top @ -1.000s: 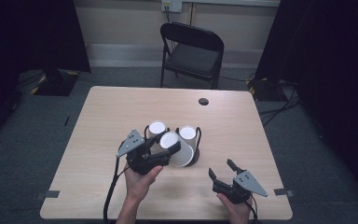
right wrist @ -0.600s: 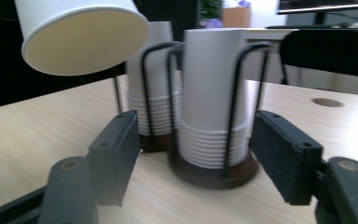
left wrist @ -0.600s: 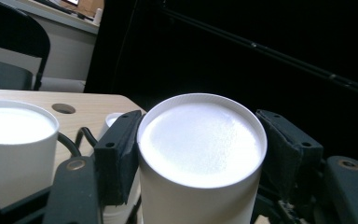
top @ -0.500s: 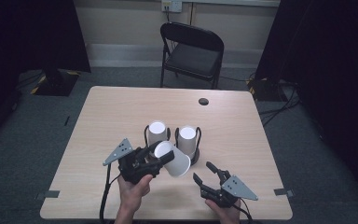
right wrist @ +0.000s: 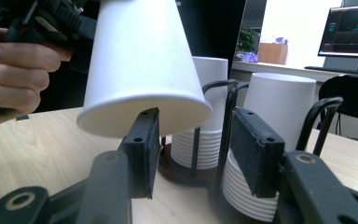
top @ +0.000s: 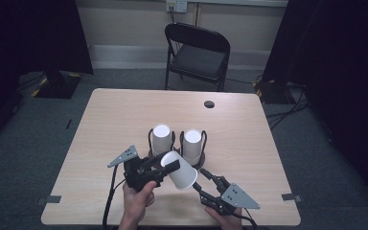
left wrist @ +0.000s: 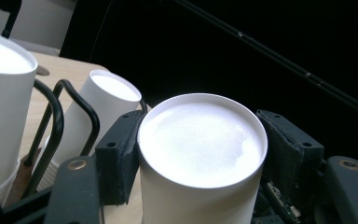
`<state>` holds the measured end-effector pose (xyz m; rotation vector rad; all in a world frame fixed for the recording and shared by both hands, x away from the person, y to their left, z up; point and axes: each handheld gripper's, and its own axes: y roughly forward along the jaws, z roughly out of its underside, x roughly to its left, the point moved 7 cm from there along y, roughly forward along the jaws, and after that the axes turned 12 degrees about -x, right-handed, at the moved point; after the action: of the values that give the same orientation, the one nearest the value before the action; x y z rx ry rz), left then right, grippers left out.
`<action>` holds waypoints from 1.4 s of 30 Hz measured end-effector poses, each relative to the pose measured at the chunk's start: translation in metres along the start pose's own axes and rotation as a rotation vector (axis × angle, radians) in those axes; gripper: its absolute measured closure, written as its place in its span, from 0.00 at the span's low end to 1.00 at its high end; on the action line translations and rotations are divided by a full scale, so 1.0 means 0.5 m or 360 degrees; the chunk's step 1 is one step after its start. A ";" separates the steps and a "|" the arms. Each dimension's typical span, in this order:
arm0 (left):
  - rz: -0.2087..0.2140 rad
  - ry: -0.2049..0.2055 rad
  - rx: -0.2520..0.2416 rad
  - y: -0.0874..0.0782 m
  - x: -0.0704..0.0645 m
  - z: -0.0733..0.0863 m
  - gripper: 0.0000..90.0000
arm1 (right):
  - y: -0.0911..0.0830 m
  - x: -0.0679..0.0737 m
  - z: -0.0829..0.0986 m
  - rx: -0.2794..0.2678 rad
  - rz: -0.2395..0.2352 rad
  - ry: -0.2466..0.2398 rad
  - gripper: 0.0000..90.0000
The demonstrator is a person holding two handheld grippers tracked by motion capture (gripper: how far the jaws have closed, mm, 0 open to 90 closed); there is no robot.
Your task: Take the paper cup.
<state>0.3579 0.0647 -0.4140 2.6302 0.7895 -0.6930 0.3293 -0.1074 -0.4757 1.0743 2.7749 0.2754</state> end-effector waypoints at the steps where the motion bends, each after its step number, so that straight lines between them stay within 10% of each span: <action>1: 0.0000 0.0000 0.0000 0.000 0.000 0.000 0.38 | 0.001 0.000 -0.001 -0.0003 0.0001 -0.0005 0.58; 18: 0.0010 -0.0252 0.0100 0.017 0.005 0.020 0.38 | 0.019 0.006 -0.009 -0.0135 -0.0013 -0.0103 0.70; 42: 0.0085 -0.0394 0.0130 0.038 -0.003 0.043 0.37 | 0.027 -0.013 -0.021 -0.0237 0.0046 -0.0103 0.93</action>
<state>0.3598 0.0399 -0.4283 2.5578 0.6295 -1.0307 0.3406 -0.1030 -0.4619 1.0677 2.6362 0.4354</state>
